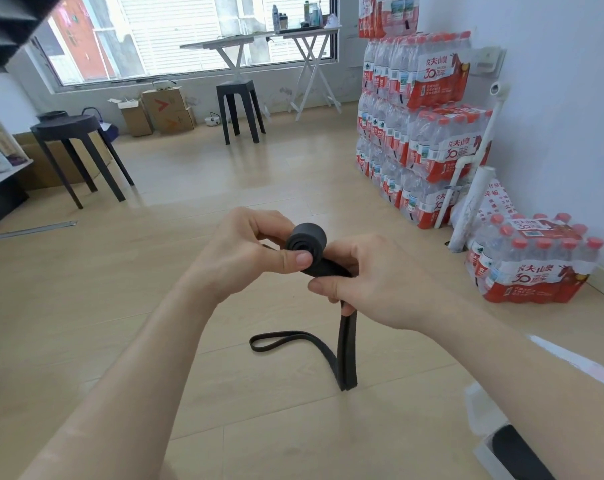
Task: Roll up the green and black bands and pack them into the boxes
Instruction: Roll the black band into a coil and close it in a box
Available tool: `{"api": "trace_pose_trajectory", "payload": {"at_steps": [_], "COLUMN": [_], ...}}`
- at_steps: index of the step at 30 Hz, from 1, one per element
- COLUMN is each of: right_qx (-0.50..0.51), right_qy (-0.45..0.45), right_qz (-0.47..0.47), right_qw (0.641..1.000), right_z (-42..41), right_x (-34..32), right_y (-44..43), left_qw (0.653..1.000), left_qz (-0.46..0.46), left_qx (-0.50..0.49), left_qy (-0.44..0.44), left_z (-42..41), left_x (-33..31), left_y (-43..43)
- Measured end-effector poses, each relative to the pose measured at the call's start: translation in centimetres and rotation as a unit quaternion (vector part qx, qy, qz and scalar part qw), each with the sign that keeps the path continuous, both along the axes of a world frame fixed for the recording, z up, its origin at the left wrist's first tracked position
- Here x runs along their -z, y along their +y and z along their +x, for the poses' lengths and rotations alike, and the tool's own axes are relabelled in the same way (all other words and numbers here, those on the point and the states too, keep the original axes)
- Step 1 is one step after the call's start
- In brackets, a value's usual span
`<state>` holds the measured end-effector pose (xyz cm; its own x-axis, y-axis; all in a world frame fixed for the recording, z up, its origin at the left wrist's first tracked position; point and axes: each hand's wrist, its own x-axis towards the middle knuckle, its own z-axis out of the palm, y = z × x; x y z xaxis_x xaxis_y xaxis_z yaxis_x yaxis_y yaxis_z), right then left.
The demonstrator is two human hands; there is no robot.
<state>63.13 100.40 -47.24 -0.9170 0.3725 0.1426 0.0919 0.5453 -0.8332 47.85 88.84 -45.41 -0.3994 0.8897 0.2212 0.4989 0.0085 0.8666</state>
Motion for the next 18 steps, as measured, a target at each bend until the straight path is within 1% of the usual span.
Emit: {"api": "trace_pose_trajectory", "payload": {"at_steps": [3,6,8,10,11,14,16,17,18], "right_qx": [-0.006,-0.036,-0.068,-0.077,-0.069,-0.023,-0.003,0.001,0.002], "right_qy": [-0.029,-0.042,-0.043,-0.046,-0.049,-0.058,-0.053,-0.042,-0.026], "right_qz": [-0.028,-0.136,-0.206,-0.267,-0.281,-0.230,-0.230,-0.248,-0.278], "right_qw": [0.999,0.989,0.975,0.959,0.956,0.971,0.972,0.968,0.960], "right_z": [0.2,0.6,0.8,0.8,0.8,0.4,0.2,0.1,0.2], "right_x": [-0.3,-0.8,-1.1,-1.3,-1.4,-0.7,-0.2,-0.1,-0.2], "right_y": [0.6,1.1,1.3,1.2,1.1,0.4,0.1,0.1,0.2], "left_qw": [0.997,0.990,0.978,0.970,0.969,0.956,0.949,0.953,0.966], "left_qz": [-0.040,-0.055,-0.067,-0.073,-0.071,-0.091,-0.101,-0.092,-0.076], "left_qx": [-0.006,-0.009,-0.014,-0.015,-0.012,0.006,0.011,0.006,-0.004], "left_qy": [0.061,0.130,0.199,0.232,0.236,0.278,0.299,0.287,0.246], "left_z": [0.2,0.7,0.9,0.9,0.9,1.2,1.3,1.1,1.0], "left_x": [-0.4,-1.0,-1.2,-1.2,-1.2,-0.8,-0.5,-0.4,-0.2], "left_y": [-0.2,-0.3,-0.3,-0.4,-0.4,0.0,0.2,0.3,0.3]}}
